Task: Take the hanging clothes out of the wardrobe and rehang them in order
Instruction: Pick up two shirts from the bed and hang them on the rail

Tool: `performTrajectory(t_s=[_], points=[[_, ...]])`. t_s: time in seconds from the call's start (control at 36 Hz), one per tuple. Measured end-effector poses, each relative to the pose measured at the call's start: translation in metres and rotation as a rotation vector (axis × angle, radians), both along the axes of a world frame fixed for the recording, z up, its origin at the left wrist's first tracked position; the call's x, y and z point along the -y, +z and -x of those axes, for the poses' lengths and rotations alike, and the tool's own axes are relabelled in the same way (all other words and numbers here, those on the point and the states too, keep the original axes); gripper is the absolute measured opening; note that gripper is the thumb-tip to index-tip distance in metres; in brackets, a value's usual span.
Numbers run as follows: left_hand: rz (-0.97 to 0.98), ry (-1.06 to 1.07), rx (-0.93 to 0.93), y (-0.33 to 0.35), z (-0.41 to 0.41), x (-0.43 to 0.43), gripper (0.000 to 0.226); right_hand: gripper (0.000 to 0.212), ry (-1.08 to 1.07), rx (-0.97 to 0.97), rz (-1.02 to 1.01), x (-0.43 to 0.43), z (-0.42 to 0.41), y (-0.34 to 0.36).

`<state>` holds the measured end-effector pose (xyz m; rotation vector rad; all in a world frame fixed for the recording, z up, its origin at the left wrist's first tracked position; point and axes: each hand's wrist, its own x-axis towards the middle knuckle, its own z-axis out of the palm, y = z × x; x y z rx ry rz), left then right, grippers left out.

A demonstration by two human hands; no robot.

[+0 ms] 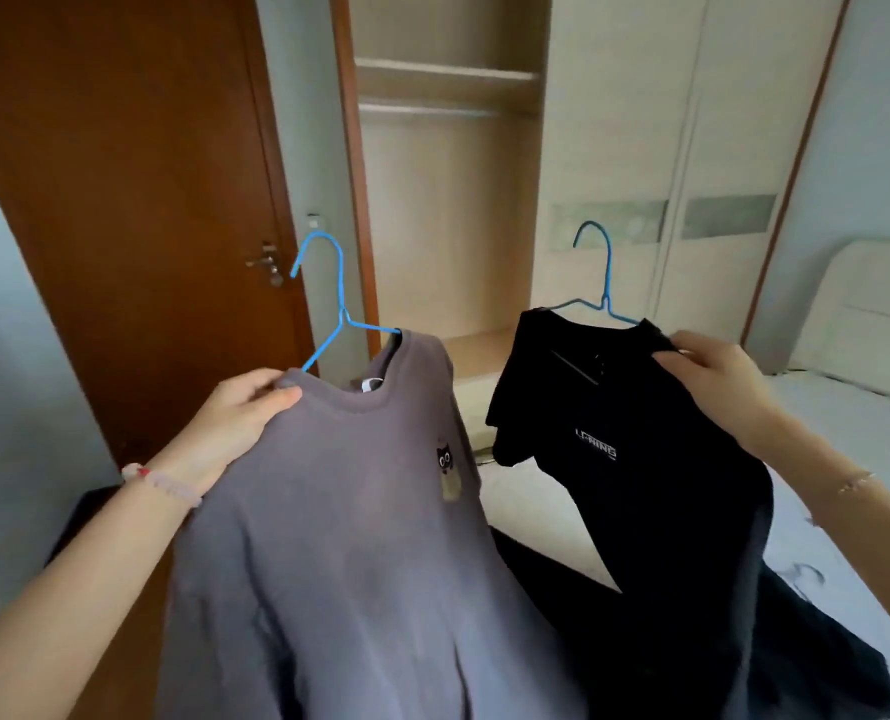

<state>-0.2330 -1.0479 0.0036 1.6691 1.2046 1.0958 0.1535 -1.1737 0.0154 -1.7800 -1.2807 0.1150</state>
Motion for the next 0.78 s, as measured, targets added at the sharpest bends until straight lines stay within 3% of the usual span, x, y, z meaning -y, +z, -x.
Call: performTrajectory(t_s=[0.36,0.78], points=[[-0.135,0.238,-0.057,0.026,0.133,-0.134,0.016,0.015,0.202,-0.131,-0.071,-0.209,0.113,0.013],[-0.132,0.365,-0.210,-0.028,0.174,-0.293,0.014,0.015,0.321,-0.105,-0.033,-0.425,0.156,-0.027]])
